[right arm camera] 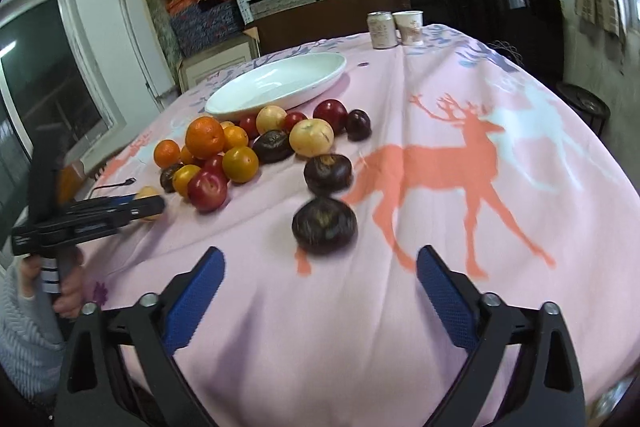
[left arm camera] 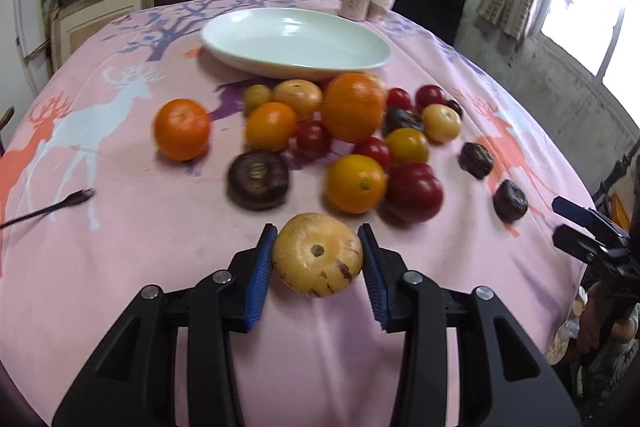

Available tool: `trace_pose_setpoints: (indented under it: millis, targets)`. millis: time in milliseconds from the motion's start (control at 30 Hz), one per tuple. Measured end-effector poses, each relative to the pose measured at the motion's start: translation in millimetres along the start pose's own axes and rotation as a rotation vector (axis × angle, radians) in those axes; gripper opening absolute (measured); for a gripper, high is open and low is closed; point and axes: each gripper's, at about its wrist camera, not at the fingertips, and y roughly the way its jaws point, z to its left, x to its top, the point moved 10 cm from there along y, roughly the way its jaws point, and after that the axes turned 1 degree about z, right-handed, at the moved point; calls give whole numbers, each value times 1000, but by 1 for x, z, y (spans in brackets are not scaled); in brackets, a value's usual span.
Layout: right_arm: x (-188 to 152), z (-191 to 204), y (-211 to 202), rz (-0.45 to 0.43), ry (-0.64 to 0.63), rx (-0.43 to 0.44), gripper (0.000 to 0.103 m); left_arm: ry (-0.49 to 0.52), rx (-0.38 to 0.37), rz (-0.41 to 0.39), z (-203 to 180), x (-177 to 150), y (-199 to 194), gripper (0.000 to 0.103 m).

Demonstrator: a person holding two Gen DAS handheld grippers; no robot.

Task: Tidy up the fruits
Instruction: 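Grasp a dark mangosteen with the right tool while the left tool grasps a pale striped melon, then release the mangosteen onto the plate with the right tool while the left releases the melon there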

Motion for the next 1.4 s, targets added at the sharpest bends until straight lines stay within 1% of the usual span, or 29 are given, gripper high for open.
trace_pose_setpoints:
  millis: [33,67,100,167,233,267,333,433,500,600,633,667,700,733,767,800,833,900,933,967,1033,1100,1133,1200,1300,1333,1367,1400]
  targets:
    - [3,0,7,15,-5,-4,84,-15,6,-2,7,-1,-2,41]
    - [5,-1,17,38,-7,-7,78,-32,11,-2,13,-2,-3,41]
    - [6,-2,26,62,-6,-8,69,-43,10,1,17,-3,-3,41]
    - [4,-2,40,100,-12,-25,64,-65,-11,8,22,-3,-3,41]
    - [8,-1,43,100,-45,-58,57,-64,-16,5,22,-2,-3,41]
    - [9,-1,45,106,-55,-69,48,-60,-20,6,22,-1,-2,41]
    - [10,0,48,112,-67,-70,44,-53,-24,13,20,-1,-1,41]
    - [11,5,49,107,-119,-83,43,-43,-21,26,18,-1,3,41]
    - [12,7,46,109,-117,-63,43,-44,-25,39,18,4,6,41]
    - [39,9,34,77,-101,-18,43,-13,1,30,19,18,7,41]
    - [55,9,30,49,-97,-8,43,7,27,11,19,32,6,41]
    - [80,10,26,13,-89,9,43,21,44,-9,20,43,4,41]
    - [102,12,24,-16,-83,26,43,36,61,-42,20,65,2,41]
    - [119,14,25,-36,-80,37,43,41,63,-60,19,79,2,41]
    - [145,16,30,-66,-77,48,43,41,61,-81,19,98,2,41]
    - [162,18,36,-83,-73,51,43,32,62,-105,19,122,5,41]
    - [178,19,45,-93,-65,57,43,25,61,-114,20,139,9,41]
    - [210,21,79,-93,-43,74,43,0,52,-119,22,168,22,41]
    - [216,21,89,-87,-36,78,43,-21,49,-117,25,185,34,41]
    - [226,21,112,-69,-24,92,43,-33,52,-114,28,196,44,41]
    - [233,21,137,-49,-10,97,43,-55,65,-98,34,213,67,41]
    - [237,19,170,-6,-12,104,43,-71,73,-68,39,219,92,41]
    - [236,20,178,6,-17,102,43,-73,76,-52,41,221,102,41]
    - [228,22,197,38,-44,88,43,-68,89,-16,44,217,122,41]
    - [217,26,208,76,-75,71,44,-55,95,26,47,208,143,41]
    - [217,25,209,75,-77,68,48,-52,93,41,47,205,147,41]
    - [218,26,208,63,-78,59,55,-54,83,47,47,204,150,45]
    - [220,26,207,54,-83,54,57,-58,76,43,47,203,150,50]
